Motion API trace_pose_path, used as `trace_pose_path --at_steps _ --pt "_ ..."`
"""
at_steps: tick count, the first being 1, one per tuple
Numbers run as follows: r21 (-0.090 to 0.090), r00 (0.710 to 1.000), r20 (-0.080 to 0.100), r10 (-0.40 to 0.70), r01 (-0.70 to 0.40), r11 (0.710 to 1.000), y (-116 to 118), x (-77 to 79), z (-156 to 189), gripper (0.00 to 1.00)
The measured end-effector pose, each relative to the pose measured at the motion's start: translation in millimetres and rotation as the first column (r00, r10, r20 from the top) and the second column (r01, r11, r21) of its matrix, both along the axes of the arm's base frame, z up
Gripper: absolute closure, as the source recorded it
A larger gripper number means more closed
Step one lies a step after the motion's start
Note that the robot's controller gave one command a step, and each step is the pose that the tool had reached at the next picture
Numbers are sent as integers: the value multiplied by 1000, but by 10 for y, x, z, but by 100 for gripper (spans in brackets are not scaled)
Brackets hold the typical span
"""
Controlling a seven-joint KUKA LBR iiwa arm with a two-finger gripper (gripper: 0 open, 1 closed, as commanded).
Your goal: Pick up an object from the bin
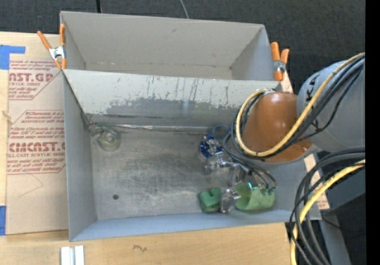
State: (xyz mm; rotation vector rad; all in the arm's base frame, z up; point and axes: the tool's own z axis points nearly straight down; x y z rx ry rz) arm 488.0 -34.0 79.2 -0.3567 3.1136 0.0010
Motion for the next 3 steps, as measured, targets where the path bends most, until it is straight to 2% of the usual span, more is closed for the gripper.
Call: trace_pose_path --at_steps 1,2,3 --pt "0 1000 -8 1 -1 1000 -2 -17 -2 100" --pt "-14 924 -15 -382 382 924 223 39 -44 100" --pt "-2 1000 -1 31 -31 1000 69 28 1311 100"
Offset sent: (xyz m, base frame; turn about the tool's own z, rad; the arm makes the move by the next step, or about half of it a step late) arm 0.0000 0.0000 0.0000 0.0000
